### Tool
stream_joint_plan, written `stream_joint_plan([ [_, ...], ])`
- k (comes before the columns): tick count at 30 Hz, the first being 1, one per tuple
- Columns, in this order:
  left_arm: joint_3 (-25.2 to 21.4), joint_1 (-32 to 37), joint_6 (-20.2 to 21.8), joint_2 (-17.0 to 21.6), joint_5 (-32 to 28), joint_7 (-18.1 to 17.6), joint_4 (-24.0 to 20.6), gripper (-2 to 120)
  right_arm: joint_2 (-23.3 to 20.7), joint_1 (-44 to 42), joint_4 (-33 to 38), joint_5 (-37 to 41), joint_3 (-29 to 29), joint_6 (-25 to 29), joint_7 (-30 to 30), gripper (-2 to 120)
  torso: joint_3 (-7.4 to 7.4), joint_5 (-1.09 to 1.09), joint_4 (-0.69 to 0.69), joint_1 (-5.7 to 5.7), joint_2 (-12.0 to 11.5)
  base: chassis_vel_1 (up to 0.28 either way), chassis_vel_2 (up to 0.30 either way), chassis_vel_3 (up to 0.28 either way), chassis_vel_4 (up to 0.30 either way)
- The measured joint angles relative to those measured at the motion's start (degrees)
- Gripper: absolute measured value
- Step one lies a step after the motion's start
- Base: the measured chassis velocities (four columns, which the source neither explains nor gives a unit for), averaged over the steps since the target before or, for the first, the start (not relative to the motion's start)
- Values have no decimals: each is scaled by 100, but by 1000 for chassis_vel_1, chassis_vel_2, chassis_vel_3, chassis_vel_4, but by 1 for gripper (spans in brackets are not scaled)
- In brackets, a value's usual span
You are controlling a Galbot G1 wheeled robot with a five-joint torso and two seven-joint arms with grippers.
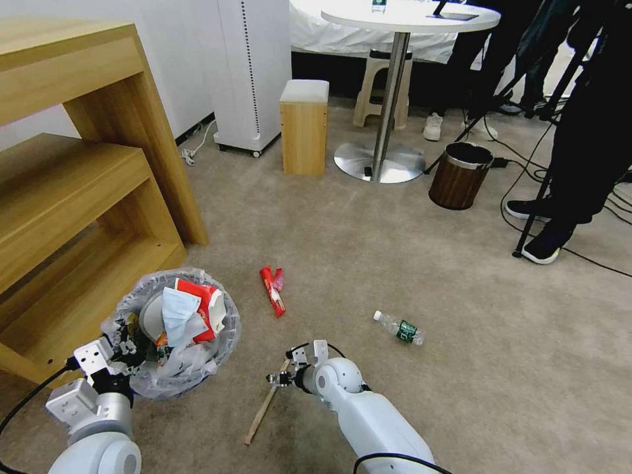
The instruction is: Pick up the trash bin and place the garbage on the floor into it.
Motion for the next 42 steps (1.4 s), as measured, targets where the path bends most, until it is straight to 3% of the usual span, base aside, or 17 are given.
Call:
stream_joint_plan([
  [2,1,-7,-1,7,-2,0,3,0,10,19,-72,-67,28,24,-21,33,0,0,0,0,0,0,0,0,0],
  [12,3,-8,-5,13,-10,2,11,0,99,120,-348,-278,130,161,-146,28,0,1,0,0,0,0,0,0,0],
  [20,-2,-6,-11,9,-13,3,21,0,73,170,-405,-357,141,225,-194,0,0,1,0,0,0,0,0,0,0],
  [27,1,-13,-11,7,-12,4,20,0,-109,79,-182,-407,96,316,-203,0,0,1,1,0,0,0,0,0,0],
  [31,-5,-23,-11,25,-30,4,18,0,-460,-158,528,-388,19,614,-328,0,0,2,0,0,0,0,0,0,0],
  [34,-16,-23,-11,39,-69,2,35,0,-943,-429,1556,-243,-45,940,-629,0,-1,1,0,0,0,0,0,0,0],
  [39,-5,-44,-2,46,-162,-41,103,0,-1367,-605,2605,209,-102,961,-810,0,-1,1,-1,0,1,0,0,0,0],
  [42,47,-61,24,46,-176,-66,166,0,-1665,-657,3535,397,-137,1239,-1290,0,-1,1,0,0,0,0,0,0,0],
])
